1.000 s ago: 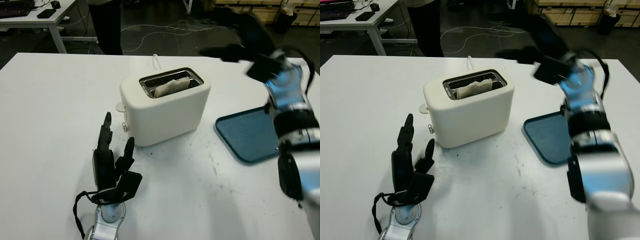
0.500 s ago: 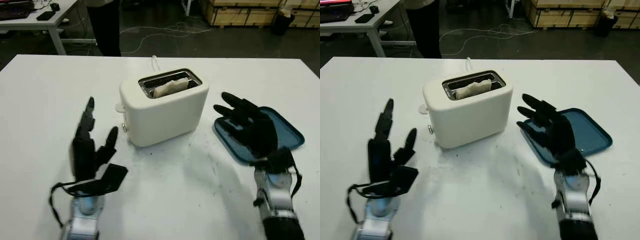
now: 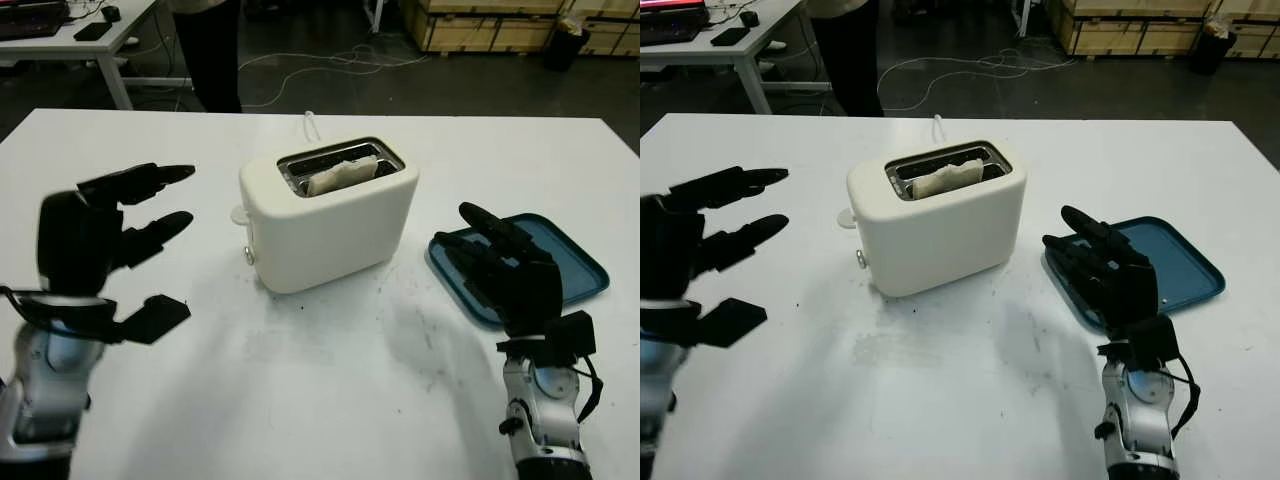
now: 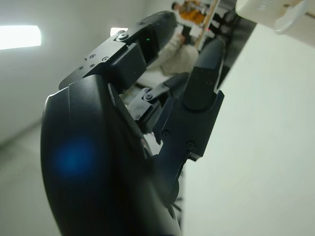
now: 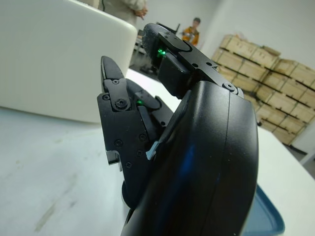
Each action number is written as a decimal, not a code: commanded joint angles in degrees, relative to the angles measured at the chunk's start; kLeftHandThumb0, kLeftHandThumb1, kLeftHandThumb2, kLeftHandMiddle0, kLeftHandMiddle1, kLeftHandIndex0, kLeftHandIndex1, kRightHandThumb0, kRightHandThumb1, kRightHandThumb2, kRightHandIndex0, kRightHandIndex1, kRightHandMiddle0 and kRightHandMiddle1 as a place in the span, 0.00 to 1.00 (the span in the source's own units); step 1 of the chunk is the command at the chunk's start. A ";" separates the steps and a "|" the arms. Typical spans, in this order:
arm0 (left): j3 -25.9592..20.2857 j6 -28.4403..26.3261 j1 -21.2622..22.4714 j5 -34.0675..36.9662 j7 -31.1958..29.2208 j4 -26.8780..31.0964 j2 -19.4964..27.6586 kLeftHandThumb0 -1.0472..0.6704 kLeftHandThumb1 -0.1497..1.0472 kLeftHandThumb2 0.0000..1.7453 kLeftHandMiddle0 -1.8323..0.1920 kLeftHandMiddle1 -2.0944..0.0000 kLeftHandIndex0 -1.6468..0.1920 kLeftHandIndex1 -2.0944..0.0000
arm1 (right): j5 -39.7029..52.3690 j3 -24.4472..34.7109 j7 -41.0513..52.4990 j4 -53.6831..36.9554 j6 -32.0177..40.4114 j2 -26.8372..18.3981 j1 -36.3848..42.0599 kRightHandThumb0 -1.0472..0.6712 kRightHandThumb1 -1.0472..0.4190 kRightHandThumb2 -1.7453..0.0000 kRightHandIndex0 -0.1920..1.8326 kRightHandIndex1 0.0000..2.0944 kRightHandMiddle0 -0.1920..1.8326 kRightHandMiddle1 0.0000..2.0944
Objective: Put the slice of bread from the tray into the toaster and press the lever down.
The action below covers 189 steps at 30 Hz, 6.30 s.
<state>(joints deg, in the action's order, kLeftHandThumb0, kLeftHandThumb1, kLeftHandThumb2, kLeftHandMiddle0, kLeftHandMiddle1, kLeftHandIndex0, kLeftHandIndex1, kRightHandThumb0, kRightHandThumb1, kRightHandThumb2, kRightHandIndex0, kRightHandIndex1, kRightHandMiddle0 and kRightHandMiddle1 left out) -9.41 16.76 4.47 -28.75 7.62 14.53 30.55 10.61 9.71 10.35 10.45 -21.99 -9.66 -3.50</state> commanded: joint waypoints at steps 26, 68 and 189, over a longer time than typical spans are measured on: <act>11.77 11.66 14.76 -15.28 1.88 -18.70 9.04 0.36 0.61 0.01 0.30 0.61 0.12 1.00 | -2.68 -0.65 1.41 2.59 2.93 -2.39 -7.78 0.47 0.09 0.98 0.60 0.06 0.55 0.01; 13.64 -2.84 15.30 -16.90 -0.87 -14.43 2.74 0.38 0.71 0.00 0.26 0.56 0.07 0.99 | -3.84 -0.58 1.53 0.93 3.24 -2.25 -5.78 0.46 0.09 0.99 0.60 0.04 0.57 0.01; 16.20 -15.42 15.84 -19.21 -13.59 -5.82 1.65 0.36 0.72 0.00 0.33 0.44 0.14 0.98 | -2.49 0.62 3.02 7.23 -5.65 -1.83 -6.40 0.49 0.09 0.96 0.62 0.05 0.57 0.00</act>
<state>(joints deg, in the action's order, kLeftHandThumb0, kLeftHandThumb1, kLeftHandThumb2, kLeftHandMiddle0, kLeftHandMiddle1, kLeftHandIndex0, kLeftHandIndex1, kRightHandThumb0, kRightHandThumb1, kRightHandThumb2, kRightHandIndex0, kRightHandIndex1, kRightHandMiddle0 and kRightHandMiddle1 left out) 6.31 1.12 20.59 -47.00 -6.47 9.08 31.68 7.46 9.90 13.05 16.66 -25.86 -11.24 -8.96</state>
